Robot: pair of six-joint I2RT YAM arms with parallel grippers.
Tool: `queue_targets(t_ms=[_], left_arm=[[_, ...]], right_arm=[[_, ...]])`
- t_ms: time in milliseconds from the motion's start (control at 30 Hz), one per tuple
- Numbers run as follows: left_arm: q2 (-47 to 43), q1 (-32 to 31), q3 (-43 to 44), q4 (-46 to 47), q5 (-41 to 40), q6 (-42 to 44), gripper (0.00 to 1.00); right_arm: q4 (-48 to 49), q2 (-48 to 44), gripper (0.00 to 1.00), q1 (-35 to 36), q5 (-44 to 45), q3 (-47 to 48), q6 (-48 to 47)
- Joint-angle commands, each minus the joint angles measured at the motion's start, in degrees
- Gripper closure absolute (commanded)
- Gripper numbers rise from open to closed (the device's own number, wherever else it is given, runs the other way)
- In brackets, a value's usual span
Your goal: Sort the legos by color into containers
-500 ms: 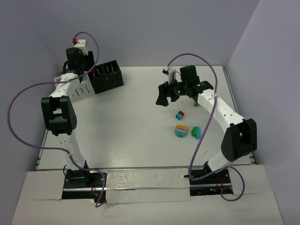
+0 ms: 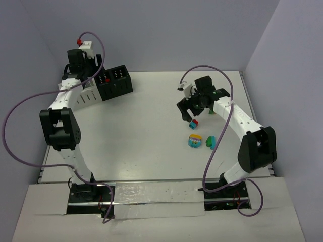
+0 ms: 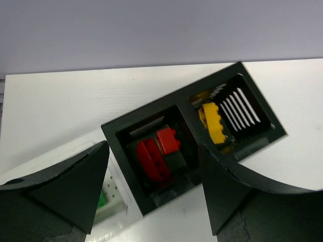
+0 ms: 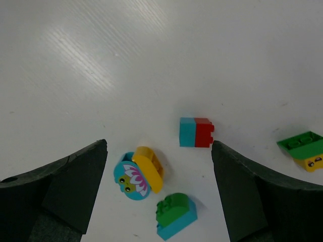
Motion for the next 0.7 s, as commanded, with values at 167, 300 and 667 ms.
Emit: queue_targets(t_ms=[167, 300, 667], left_arm=[[-21.1, -0.88, -12.17, -1.77, 5.33, -1.16, 0.19], [-25.75, -1.06, -17.28, -4.09, 8.09, -4.0, 0.2], [-34.13, -1.11, -24.42, -6.98, 12.28, -6.45, 0.21]], right_arm=[[1.63, 5.61, 0.1, -1.26, 11.62, -2.57, -1.59], [2.85, 9.97, 0.11, -1.35, 13.02, -0.75, 1.34], [4.48, 16.43, 0.18, -1.49, 14.07, -0.97, 1.45]])
